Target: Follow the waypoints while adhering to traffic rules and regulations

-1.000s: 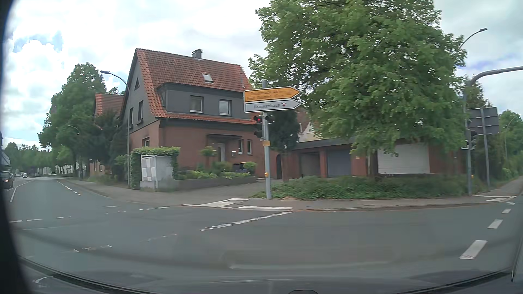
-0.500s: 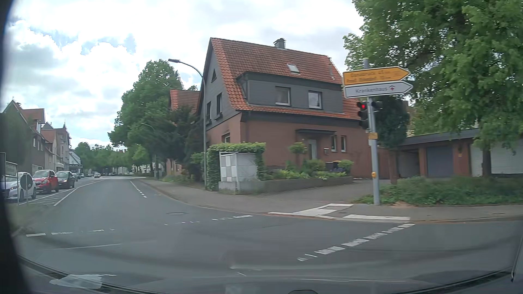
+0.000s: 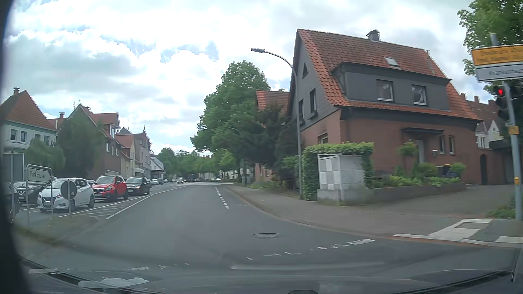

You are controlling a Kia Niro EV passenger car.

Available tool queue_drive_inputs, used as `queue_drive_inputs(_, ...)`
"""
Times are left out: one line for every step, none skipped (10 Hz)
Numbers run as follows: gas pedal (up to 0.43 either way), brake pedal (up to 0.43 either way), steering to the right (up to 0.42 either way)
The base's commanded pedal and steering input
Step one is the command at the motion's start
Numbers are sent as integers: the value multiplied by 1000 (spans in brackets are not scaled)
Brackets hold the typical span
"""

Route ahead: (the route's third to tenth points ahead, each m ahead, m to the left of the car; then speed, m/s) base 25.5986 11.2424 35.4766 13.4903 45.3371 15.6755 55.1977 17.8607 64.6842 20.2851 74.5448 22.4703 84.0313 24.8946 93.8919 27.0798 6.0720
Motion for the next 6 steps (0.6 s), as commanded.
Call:
queue_drive_inputs(299, 0, -369)
queue_drive_inputs(311, 0, -336)
queue_drive_inputs(311, 0, -294)
queue_drive_inputs(319, 0, -253)
queue_drive_inputs(370, 0, -201)
queue_drive_inputs(378, 0, -155)
